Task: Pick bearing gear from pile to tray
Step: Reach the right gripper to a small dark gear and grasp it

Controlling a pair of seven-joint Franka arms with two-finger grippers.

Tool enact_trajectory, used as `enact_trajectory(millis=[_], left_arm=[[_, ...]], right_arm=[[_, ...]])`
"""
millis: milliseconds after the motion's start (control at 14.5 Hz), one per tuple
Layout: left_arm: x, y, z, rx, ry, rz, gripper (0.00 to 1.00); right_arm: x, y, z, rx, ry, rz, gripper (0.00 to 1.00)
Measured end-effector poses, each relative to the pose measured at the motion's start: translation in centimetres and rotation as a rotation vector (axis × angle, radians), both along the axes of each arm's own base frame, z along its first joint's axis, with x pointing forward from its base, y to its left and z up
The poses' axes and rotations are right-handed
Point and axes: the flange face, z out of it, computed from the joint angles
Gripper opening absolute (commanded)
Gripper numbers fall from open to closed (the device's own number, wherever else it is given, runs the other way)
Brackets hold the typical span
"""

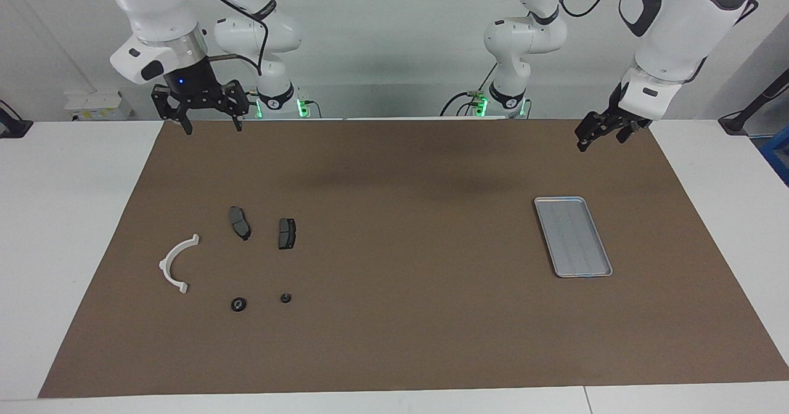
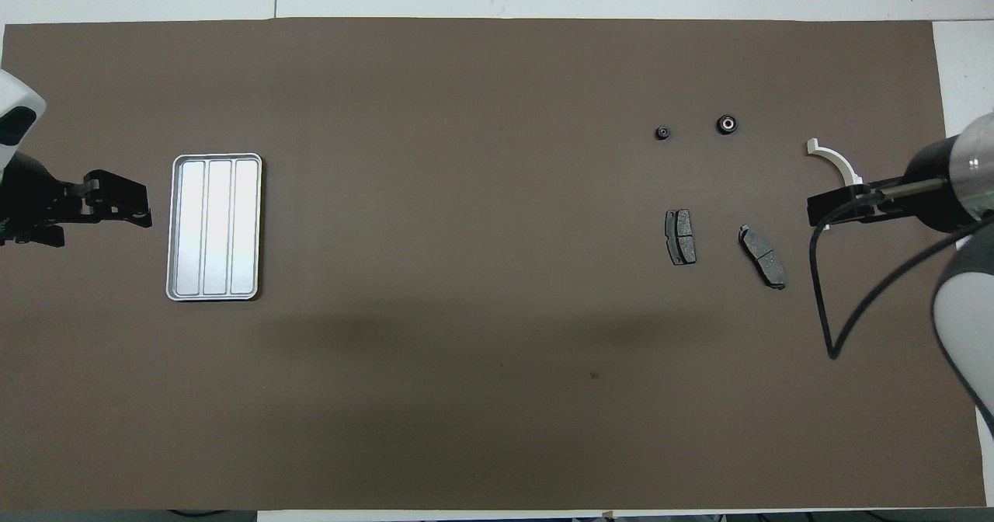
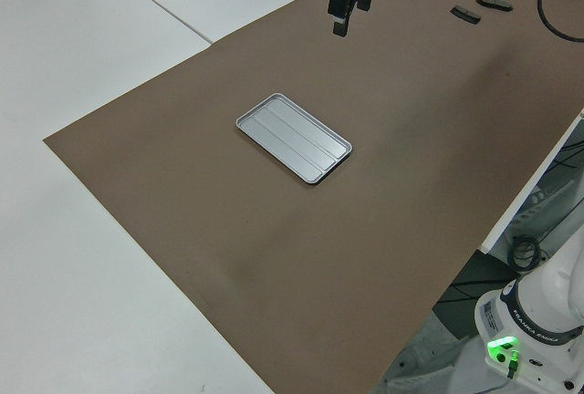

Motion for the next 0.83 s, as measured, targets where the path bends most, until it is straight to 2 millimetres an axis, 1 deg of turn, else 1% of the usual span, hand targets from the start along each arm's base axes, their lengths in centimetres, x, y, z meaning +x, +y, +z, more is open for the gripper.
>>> enact_trajectory(millis=[138, 345, 552, 690, 828], left_arm=[[0.0, 0.0, 0.0, 0.0, 0.0, 0.0, 1.0], [0.0, 0.0, 0.0, 0.0, 0.0, 0.0, 1.0], [0.0, 0.0, 0.0, 0.0, 0.0, 0.0, 1.0], [0.0, 0.0, 0.0, 0.0, 0.0, 0.0, 1.0], [0.0, 0.0, 0.0, 0.0, 0.0, 0.0, 1.0]], right_arm=[[2.7, 0.8, -4.3, 0.0, 0.017, -0.004, 1.0], [6.7, 2.6, -12.1, 0.0, 0.033, -0.031, 1.0], [9.9, 3.9, -19.0, -0.001, 0.017, -0.055, 1.0], [11.8, 5.0, -22.5, -0.015, 0.034, -0.07, 1.0], [14.1, 6.2, -25.3, -0.029, 0.04, -0.097, 1.0]])
